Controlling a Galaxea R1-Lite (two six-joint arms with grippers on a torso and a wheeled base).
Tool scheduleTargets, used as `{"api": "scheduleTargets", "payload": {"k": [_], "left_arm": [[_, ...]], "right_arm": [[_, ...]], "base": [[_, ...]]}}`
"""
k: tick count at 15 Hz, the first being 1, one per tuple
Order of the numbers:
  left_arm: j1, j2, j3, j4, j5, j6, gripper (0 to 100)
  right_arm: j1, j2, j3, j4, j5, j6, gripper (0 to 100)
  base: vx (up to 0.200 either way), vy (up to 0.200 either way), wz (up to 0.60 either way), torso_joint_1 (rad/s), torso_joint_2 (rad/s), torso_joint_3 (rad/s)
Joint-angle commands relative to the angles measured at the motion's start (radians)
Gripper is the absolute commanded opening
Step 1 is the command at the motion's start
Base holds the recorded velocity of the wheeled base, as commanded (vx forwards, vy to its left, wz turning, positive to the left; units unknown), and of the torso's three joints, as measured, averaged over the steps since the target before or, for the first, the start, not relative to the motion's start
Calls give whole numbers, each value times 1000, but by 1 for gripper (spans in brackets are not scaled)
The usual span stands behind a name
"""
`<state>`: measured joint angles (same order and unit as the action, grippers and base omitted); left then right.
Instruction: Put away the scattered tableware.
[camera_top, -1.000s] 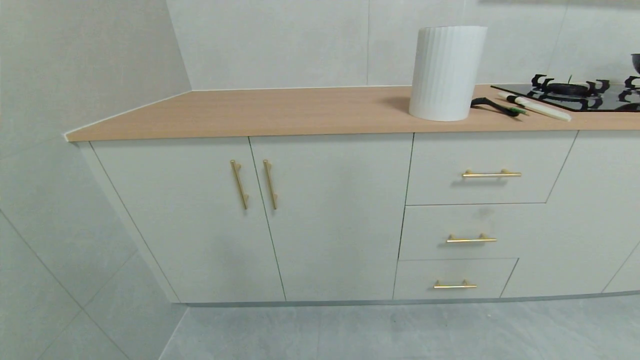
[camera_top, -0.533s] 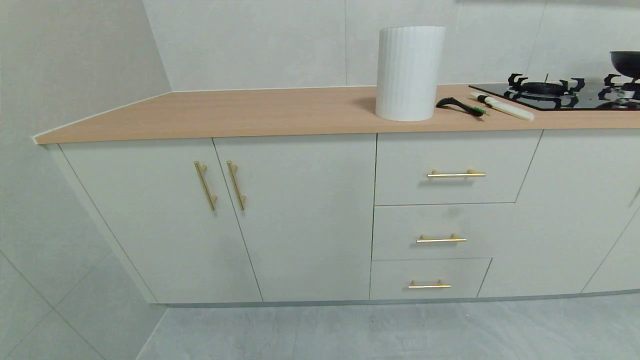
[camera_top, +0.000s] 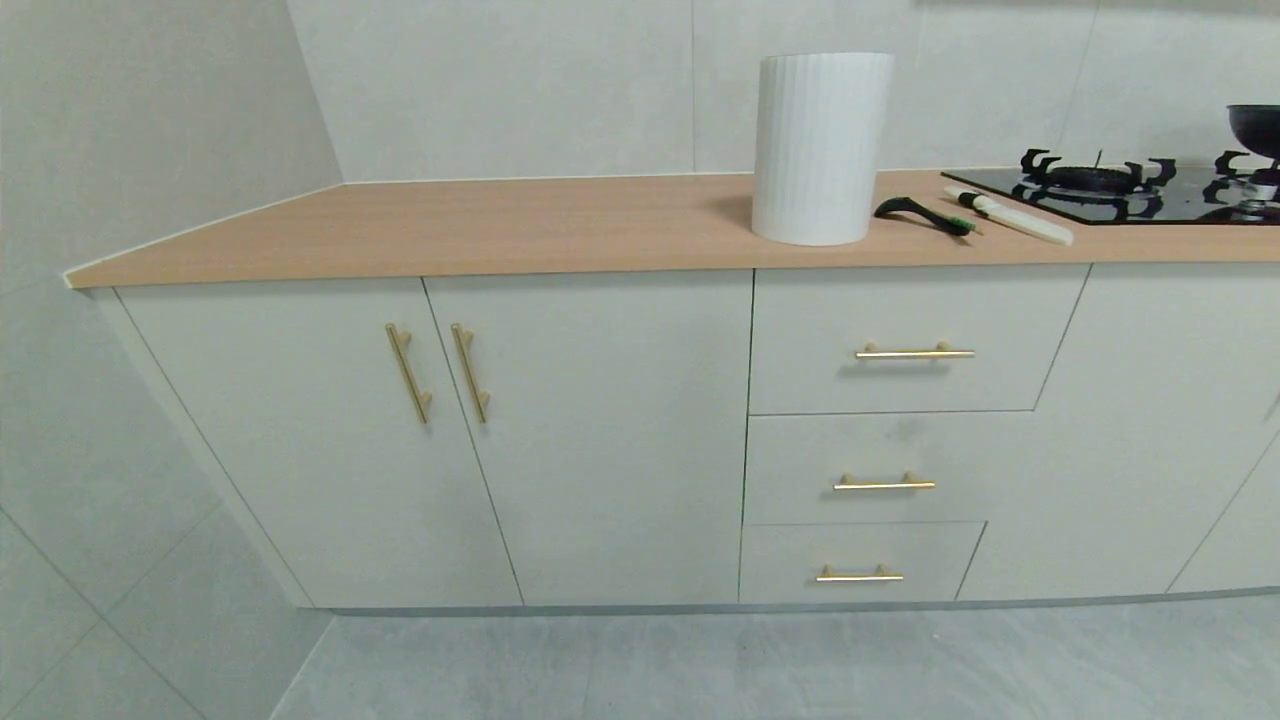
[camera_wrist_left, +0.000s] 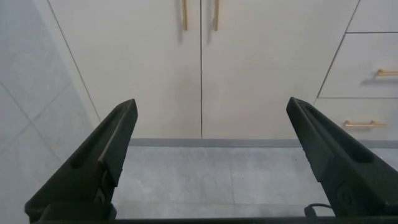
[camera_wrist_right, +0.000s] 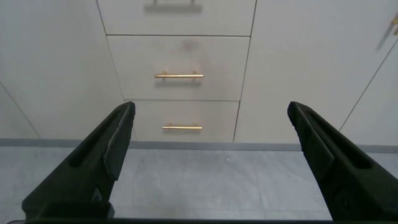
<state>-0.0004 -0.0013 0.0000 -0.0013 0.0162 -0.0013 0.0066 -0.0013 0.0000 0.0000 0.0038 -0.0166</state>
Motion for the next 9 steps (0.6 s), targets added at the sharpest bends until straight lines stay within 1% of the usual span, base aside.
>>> {"api": "scheduleTargets", "payload": {"k": [1, 5, 9], "left_arm": [[-1, 1, 0, 0, 1, 0, 100], [-1, 1, 0, 0, 1, 0, 100], [0, 1, 0, 0, 1, 0, 100]], "right_arm": [[0, 1, 0, 0, -1, 0, 100], [0, 1, 0, -2, -1, 0, 100], [0, 1, 0, -2, -1, 0, 100]], "base": [[200, 0, 0, -2, 2, 2], [200, 0, 0, 8, 4, 1], [0, 0, 0, 0, 0, 0]]}}
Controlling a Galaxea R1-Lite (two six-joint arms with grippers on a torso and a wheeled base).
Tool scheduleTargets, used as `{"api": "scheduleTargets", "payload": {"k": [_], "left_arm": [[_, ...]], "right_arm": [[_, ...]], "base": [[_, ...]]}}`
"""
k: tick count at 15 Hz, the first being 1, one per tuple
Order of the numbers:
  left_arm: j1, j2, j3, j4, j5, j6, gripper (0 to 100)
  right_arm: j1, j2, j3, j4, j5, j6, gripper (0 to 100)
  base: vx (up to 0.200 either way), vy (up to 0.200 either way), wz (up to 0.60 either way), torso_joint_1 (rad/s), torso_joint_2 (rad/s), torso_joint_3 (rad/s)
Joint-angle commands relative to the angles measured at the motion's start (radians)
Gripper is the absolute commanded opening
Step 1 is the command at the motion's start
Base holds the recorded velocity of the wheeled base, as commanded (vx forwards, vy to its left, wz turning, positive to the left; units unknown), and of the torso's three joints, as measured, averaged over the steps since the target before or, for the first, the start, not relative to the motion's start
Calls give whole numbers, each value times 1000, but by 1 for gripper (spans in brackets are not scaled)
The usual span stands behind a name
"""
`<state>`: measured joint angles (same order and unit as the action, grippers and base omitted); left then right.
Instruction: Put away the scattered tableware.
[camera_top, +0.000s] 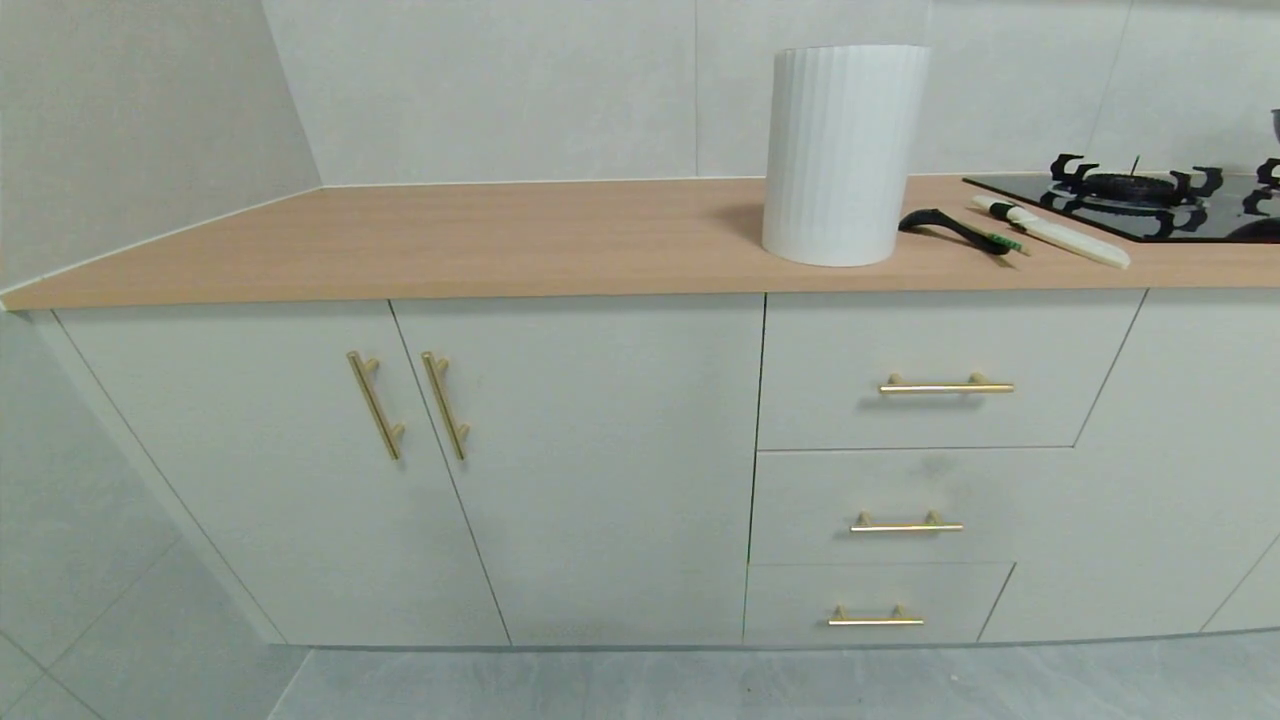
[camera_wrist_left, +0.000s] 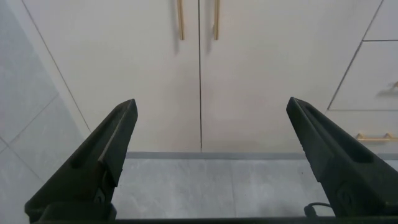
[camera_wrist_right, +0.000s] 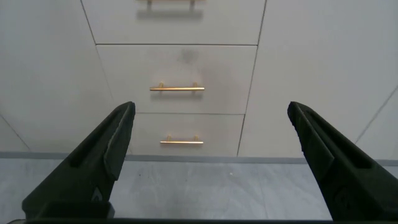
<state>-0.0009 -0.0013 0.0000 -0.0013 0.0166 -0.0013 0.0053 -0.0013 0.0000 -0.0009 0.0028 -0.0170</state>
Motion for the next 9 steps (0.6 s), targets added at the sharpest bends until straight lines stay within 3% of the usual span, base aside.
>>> {"api": "scheduleTargets", "payload": {"k": [1, 9], "left_arm": [[1, 1, 0, 0, 0, 0, 100], [1, 1, 0, 0, 0, 1, 100]], "right_arm": [[2, 1, 0, -1, 0, 0, 100], [4, 12, 0, 1, 17, -9, 100]], "base": [[0, 0, 0, 0, 0, 0], [0, 0, 0, 0, 0, 0]]}}
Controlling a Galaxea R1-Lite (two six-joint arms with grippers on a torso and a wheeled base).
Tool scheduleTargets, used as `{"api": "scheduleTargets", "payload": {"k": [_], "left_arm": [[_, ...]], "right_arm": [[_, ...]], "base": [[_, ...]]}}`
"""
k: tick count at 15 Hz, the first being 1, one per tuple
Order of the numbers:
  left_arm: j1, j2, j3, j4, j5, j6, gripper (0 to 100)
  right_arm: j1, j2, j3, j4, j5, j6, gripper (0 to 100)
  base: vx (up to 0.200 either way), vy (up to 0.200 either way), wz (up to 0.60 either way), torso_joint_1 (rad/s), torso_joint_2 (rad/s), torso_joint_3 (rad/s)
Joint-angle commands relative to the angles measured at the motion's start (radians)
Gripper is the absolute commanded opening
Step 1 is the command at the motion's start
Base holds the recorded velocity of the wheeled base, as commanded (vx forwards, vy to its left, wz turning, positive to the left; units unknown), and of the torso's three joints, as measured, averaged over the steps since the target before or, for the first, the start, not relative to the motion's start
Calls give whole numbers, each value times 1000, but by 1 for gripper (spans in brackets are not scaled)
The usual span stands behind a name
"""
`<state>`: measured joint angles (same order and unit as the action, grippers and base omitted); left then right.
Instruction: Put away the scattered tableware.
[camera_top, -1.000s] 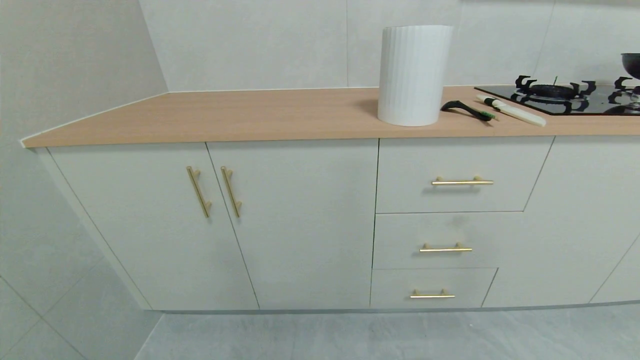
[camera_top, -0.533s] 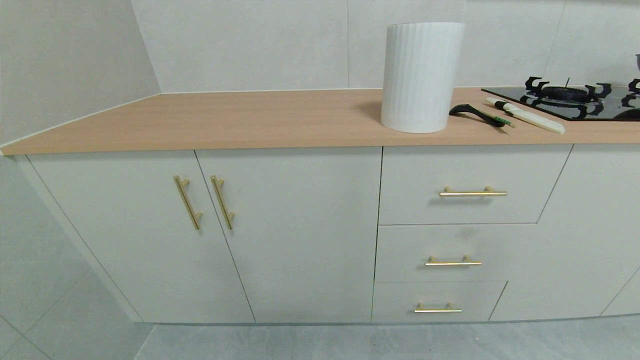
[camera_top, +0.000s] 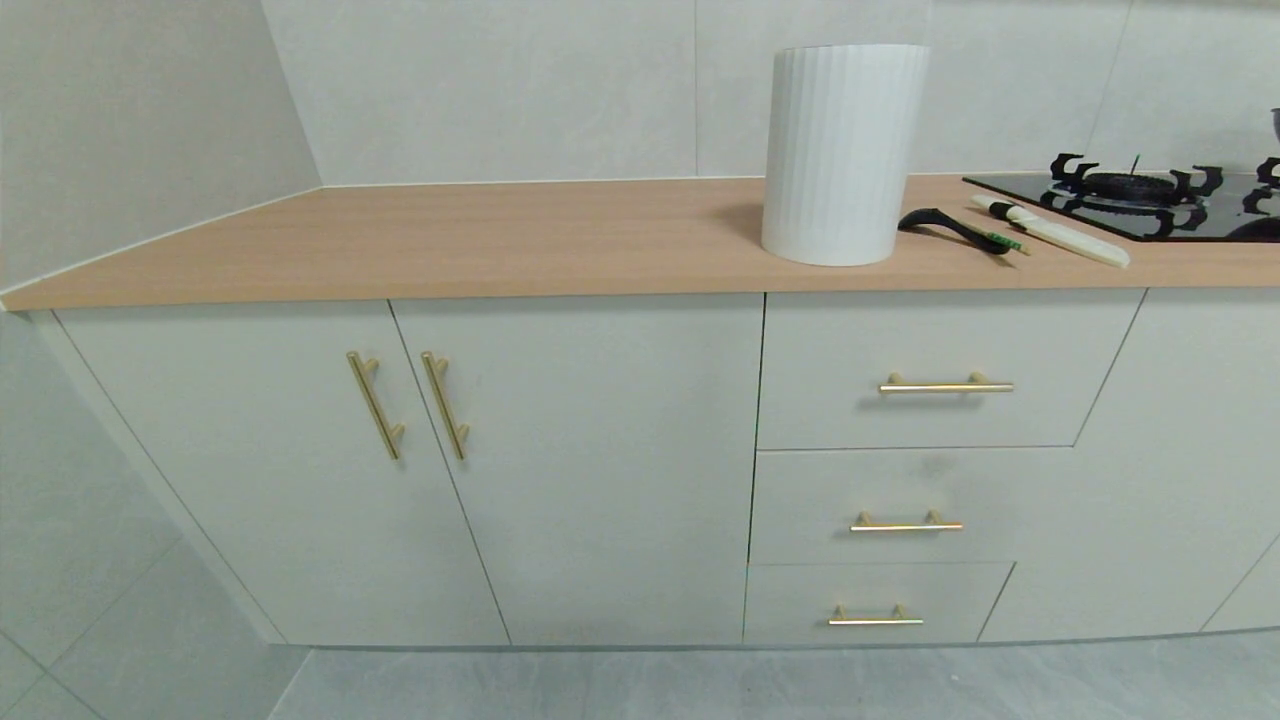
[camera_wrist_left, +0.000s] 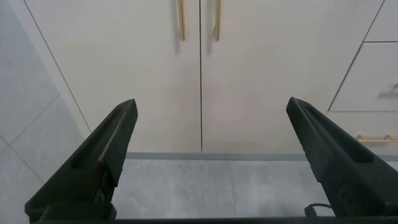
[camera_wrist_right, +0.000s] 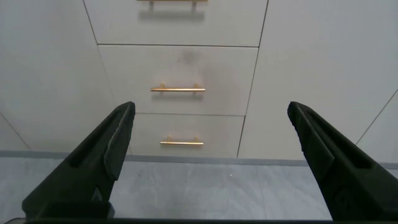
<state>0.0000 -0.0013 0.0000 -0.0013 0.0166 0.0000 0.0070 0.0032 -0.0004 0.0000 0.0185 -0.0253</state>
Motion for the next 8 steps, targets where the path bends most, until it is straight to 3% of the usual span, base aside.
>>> {"api": "scheduleTargets", "payload": {"k": [1, 8], "left_arm": [[0, 1, 0, 0, 0, 0, 100], [0, 1, 0, 0, 0, 0, 100]], "right_arm": [[4, 20, -1, 0, 3, -1, 100], [1, -2, -12, -3, 26, -19, 100]], "base": [[0, 0, 0, 0, 0, 0], [0, 0, 0, 0, 0, 0]]}}
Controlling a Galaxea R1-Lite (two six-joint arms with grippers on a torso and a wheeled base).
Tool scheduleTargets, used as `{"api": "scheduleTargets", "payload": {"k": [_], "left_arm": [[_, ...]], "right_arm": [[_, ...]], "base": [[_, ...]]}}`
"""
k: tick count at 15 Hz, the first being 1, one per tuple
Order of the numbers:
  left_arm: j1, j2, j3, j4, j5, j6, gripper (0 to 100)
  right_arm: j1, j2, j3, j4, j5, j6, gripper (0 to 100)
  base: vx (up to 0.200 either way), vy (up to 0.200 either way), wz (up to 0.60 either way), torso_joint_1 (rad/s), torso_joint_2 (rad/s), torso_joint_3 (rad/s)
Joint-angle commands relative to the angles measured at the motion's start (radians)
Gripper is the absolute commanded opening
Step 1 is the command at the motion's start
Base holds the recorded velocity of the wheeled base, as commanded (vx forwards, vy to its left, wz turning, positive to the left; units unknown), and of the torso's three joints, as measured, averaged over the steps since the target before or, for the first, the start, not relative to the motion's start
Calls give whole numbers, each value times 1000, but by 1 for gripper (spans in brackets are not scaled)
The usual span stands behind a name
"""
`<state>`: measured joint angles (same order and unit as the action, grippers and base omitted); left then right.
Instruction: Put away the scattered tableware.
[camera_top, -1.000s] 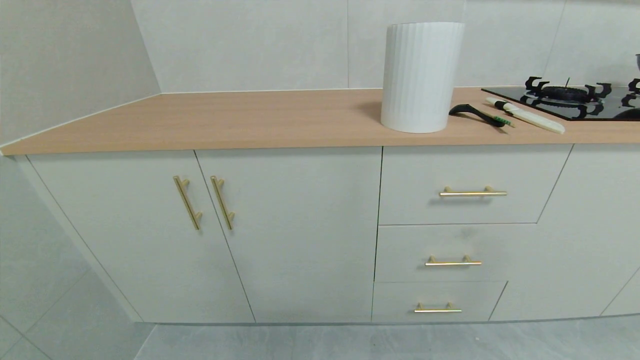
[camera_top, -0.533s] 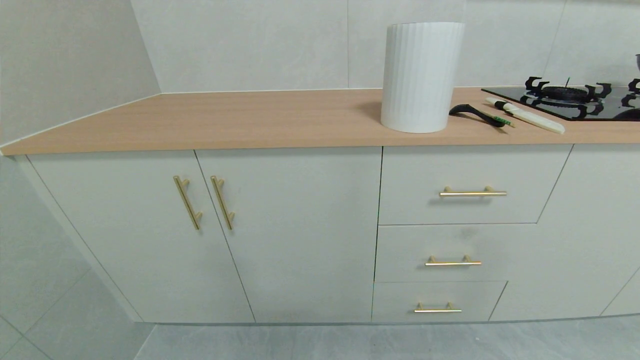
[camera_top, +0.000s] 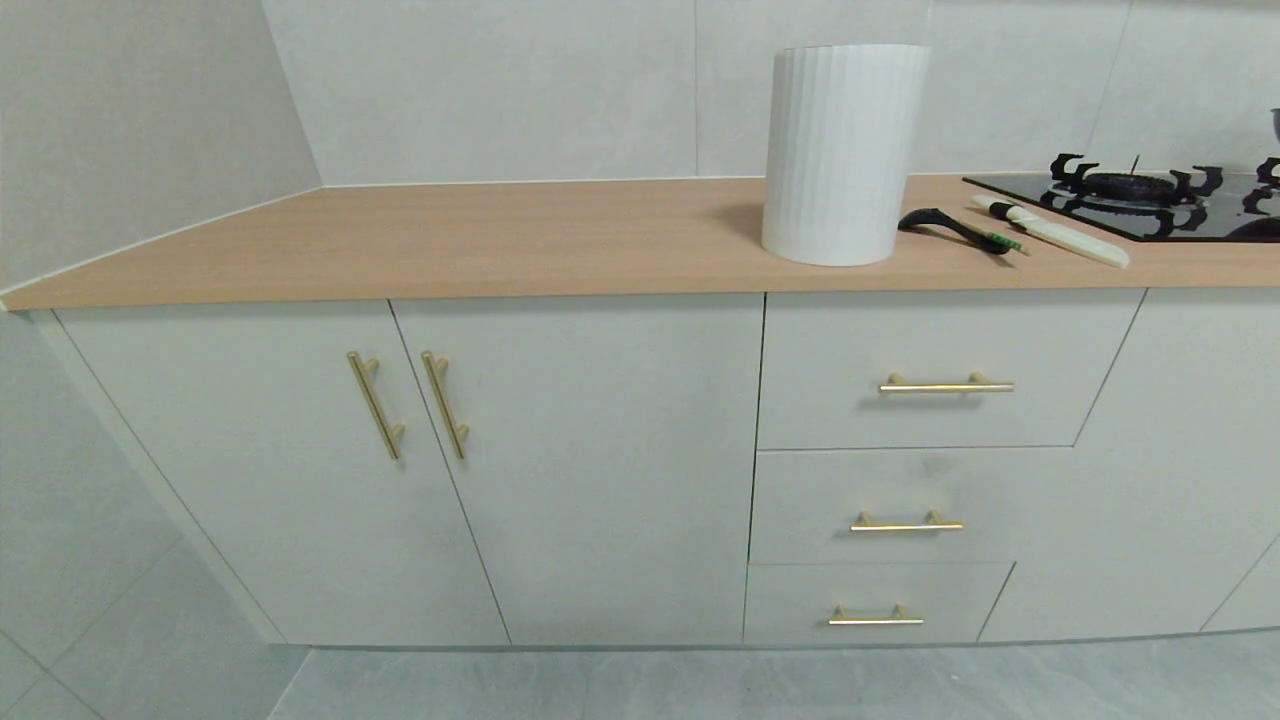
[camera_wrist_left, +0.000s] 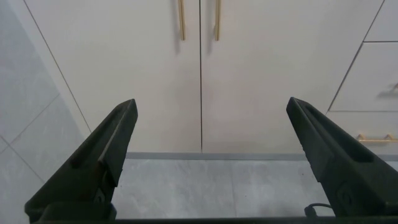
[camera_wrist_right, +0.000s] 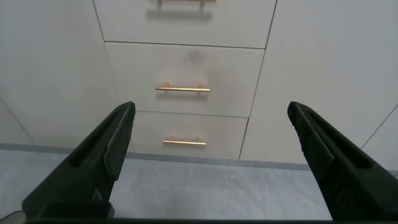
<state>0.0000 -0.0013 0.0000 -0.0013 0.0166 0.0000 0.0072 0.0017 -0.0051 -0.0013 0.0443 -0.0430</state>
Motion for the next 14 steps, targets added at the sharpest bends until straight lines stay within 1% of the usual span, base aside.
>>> {"api": "scheduleTargets", "payload": {"k": [1, 2, 4, 5, 6, 7, 8, 12, 14], "left_arm": [[0, 1, 0, 0, 0, 0, 100], [0, 1, 0, 0, 0, 0, 100], [0, 1, 0, 0, 0, 0, 100], [0, 1, 0, 0, 0, 0, 100], [-2, 1, 0, 0, 0, 0, 100], [0, 1, 0, 0, 0, 0, 100], [-2, 1, 0, 0, 0, 0, 100], [0, 1, 0, 0, 0, 0, 100], [0, 1, 0, 0, 0, 0, 100]], "right_arm": [[13, 55, -136, -2, 5, 51, 100], [31, 121, -188, 1, 9, 124, 100], [77, 311, -227, 0, 5, 110, 100], [82, 366, -240, 0, 8, 80, 100], [83, 486, -260, 0, 9, -15, 100], [83, 578, -271, -2, 8, -58, 100], [85, 636, -289, -2, 9, -71, 100], [88, 992, -472, -13, 51, -72, 100], [88, 1204, -595, -14, 51, -72, 100]], "base": [[0, 0, 0, 0, 0, 0], [0, 0, 0, 0, 0, 0], [0, 0, 0, 0, 0, 0], [0, 0, 0, 0, 0, 0], [0, 0, 0, 0, 0, 0], [0, 0, 0, 0, 0, 0], [0, 0, 0, 0, 0, 0], [0, 0, 0, 0, 0, 0], [0, 0, 0, 0, 0, 0]]}}
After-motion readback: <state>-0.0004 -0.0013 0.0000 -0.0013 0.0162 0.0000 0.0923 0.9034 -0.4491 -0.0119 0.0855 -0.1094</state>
